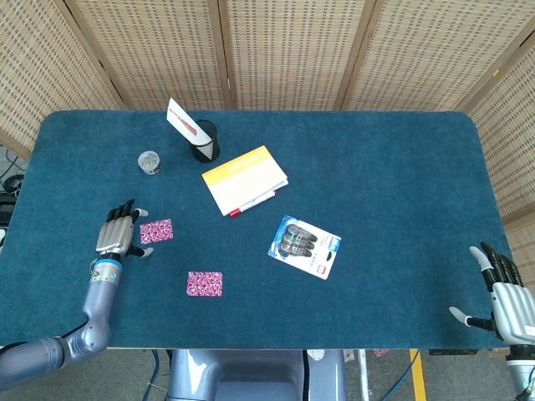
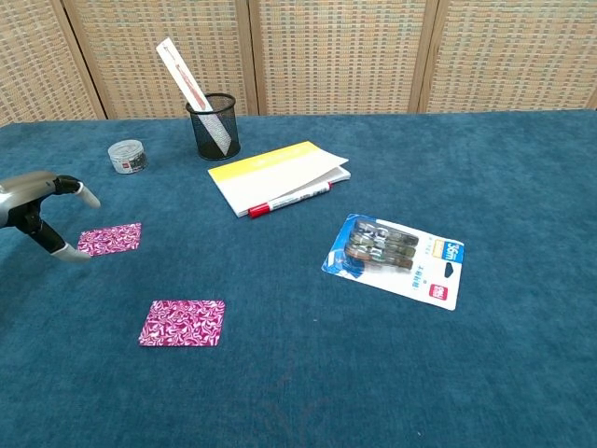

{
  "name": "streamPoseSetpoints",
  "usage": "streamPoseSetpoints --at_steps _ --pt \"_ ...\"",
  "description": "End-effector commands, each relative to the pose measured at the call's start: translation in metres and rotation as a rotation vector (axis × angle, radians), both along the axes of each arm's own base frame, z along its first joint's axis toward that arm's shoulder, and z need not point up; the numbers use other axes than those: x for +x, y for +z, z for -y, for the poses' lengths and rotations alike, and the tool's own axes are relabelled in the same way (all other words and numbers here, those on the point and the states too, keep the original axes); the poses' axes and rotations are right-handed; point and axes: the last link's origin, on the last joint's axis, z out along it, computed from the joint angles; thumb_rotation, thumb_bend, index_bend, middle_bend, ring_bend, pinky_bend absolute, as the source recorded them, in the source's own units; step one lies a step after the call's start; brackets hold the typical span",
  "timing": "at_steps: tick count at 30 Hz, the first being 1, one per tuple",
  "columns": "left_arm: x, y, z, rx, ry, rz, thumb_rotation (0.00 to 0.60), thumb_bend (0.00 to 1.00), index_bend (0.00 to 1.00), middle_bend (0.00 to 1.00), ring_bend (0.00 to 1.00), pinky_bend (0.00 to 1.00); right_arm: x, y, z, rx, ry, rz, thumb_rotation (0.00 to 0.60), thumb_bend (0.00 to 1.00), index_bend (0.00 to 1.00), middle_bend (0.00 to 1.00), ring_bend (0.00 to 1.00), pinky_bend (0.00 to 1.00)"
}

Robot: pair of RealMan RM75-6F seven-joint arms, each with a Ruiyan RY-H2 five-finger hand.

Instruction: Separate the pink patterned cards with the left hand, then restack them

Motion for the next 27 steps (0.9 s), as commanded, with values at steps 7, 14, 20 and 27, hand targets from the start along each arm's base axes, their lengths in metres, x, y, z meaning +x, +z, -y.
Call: streamPoseSetpoints --at_steps 7,14,20,27 --pt "-0.003 -0.007 -0.009 0.008 0.038 -0.007 0.600 0.21 0.28 0.00 0.00 0.00 0.000 0.000 0.000 0.000 0.000 0.000 0.600 0.13 0.00 0.00 0.00 0.00" --pt "-0.001 -0.010 -0.011 0.010 0.036 -0.012 0.600 0.24 0.30 0.00 0.00 0.00 0.000 0.000 0.000 0.000 0.000 0.000 0.600 0.13 0.00 0.00 0.00 0.00" --pt "-0.001 -0.014 -0.013 0.002 0.049 -0.017 0.600 0.24 0.30 0.00 0.00 0.00 0.000 0.000 0.000 0.000 -0.001 0.001 0.600 0.13 0.00 0.00 0.00 0.00" --pt "-0.001 -0.018 -0.013 -0.008 0.051 -0.020 0.600 0.24 0.30 0.00 0.00 0.00 0.000 0.000 0.000 0.001 -0.001 0.002 0.600 0.13 0.00 0.00 0.00 0.00"
